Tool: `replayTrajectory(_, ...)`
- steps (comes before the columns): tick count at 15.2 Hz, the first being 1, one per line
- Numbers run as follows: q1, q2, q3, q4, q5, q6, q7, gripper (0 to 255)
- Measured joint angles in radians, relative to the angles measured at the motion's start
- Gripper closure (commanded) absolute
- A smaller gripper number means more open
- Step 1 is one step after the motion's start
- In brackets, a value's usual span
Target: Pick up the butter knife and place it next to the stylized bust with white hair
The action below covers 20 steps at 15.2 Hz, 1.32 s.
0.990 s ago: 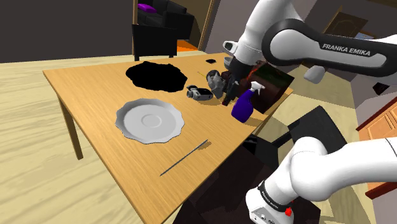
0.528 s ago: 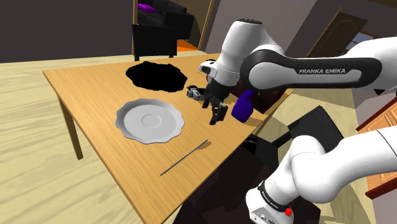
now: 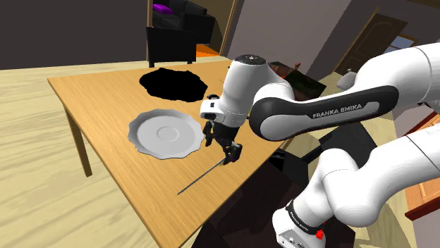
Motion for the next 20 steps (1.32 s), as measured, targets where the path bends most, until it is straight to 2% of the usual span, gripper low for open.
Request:
replayTrajectory(3,0.019,0.011,0.004,-0.038,-0.002,0.045,-0.04,0)
replayTrajectory(9,0.018,0.06,0.004,-0.08,-0.007,0.135,-0.045,0)
replayTrajectory(15,0.017,0.068,0.004,-0.085,-0.008,0.148,-0.044,0)
replayTrajectory(16,0.017,0.068,0.004,-0.085,-0.008,0.148,-0.044,255)
replayTrajectory(20,0.017,0.068,0.004,-0.085,-0.008,0.148,-0.044,255)
